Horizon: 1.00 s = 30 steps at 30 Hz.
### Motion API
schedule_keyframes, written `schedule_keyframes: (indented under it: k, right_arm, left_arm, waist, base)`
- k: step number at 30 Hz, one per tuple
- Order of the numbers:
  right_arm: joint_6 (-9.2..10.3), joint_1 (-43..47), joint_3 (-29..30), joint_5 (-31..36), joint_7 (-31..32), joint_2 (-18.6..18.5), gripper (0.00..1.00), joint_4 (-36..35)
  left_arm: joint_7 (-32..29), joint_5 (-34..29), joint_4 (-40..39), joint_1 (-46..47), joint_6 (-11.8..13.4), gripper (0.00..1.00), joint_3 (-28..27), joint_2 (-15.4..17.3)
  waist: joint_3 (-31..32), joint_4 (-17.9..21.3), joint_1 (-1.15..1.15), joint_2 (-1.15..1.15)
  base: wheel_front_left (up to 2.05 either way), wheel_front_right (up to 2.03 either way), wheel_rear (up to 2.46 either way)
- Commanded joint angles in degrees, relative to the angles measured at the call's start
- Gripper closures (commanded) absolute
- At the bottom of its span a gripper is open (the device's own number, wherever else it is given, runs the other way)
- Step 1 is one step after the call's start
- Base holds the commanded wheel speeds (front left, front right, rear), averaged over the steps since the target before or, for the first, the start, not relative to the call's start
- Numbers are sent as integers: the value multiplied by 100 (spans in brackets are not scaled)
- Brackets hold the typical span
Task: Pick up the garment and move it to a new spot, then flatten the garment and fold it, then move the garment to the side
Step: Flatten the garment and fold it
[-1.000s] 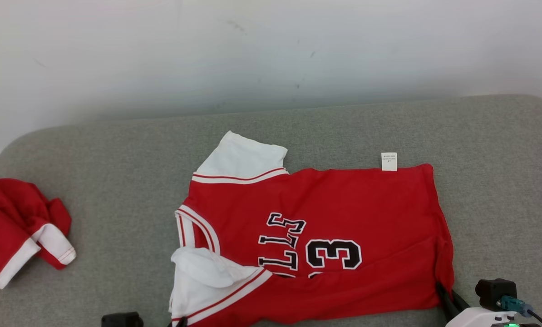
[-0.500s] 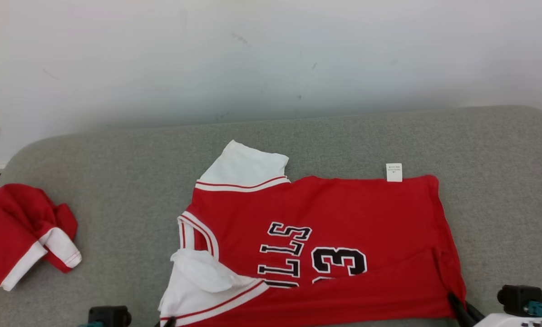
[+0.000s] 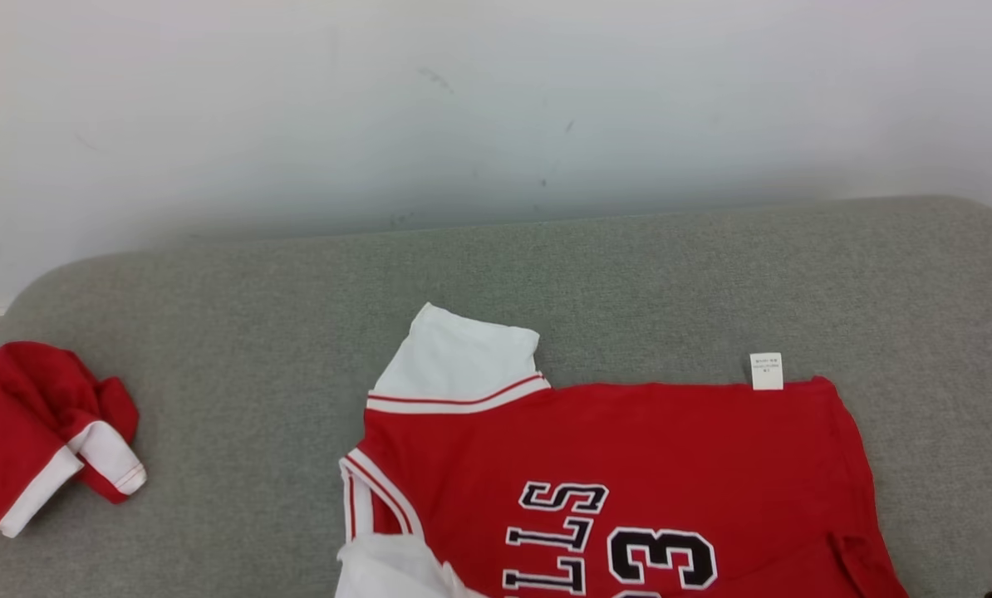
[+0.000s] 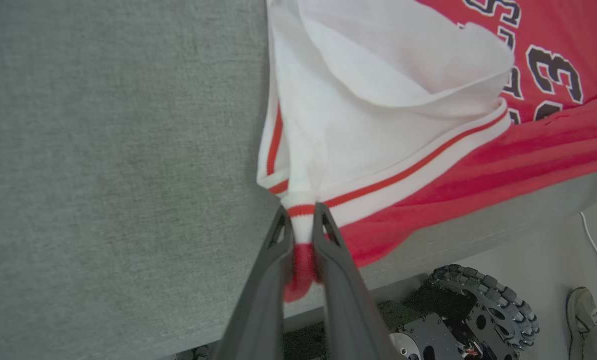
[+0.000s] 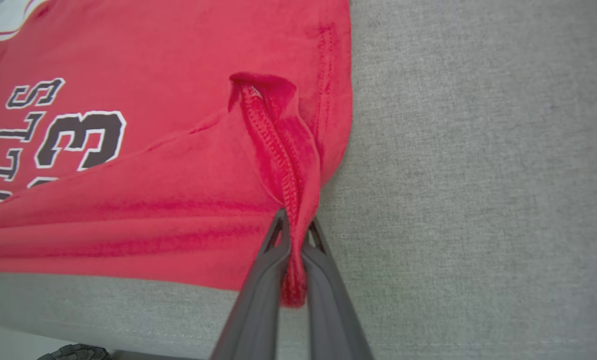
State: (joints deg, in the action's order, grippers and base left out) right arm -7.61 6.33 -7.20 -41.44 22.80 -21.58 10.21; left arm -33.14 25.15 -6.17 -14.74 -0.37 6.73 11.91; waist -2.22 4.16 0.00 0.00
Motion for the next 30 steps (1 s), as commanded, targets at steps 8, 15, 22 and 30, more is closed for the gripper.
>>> schedule_keyframes:
  k: [8, 15, 22, 30]
  right_arm:
    - [19, 239, 311, 297, 129, 281, 0, 3]
    - [19, 141, 399, 459, -29, 413, 0, -159]
    - [19, -141, 803, 564, -430, 512, 0, -520]
    - [19, -1354, 1171, 1111, -884, 989, 0, -201]
  left_arm:
    - [-267, 68, -57, -195, 114, 0, 69, 25]
    - [-20, -85, -194, 109, 103, 0, -38, 171]
    - [266, -278, -357, 1001, -94, 0, -99, 448]
    - [-49, -89, 107, 2833, -523, 0, 80, 810]
  waist:
    - [-20, 65, 0, 0]
    - [21, 114, 0, 0]
    - [-26, 168, 0, 0]
    - [-555, 382, 0, 0]
  base:
    - [0, 0, 0]
    - [0, 0, 0]
    - [0, 0, 0]
    - [0, 0, 0]
